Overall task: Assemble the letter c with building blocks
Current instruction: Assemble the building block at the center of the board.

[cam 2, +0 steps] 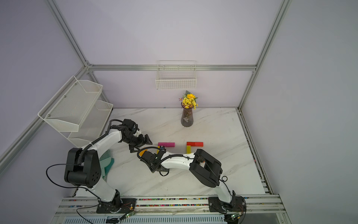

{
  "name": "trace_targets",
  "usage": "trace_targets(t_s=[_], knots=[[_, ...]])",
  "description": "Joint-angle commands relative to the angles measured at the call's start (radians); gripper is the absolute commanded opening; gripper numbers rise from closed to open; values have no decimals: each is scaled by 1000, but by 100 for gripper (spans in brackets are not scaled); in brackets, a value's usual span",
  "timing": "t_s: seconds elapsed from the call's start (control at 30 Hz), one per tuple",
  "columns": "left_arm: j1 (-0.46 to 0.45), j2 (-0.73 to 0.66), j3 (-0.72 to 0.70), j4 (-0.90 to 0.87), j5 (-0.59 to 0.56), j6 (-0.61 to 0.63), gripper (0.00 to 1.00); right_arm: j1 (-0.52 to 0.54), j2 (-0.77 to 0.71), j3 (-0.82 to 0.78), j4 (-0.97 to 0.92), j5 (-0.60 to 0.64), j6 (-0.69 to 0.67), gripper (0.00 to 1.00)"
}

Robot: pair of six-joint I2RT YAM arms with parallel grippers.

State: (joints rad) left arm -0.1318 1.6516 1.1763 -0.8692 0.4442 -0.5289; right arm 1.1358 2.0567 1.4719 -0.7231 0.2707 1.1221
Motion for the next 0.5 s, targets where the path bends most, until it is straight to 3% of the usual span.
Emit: trace_targets(t_s=[0.0,0.47], knots=[[6,3,37,18,25,-11,100,-10,31,24,-19,3,1,58],[8,11,41,18,28,-10,100,-37,82,55,-9,-35,-27,68]])
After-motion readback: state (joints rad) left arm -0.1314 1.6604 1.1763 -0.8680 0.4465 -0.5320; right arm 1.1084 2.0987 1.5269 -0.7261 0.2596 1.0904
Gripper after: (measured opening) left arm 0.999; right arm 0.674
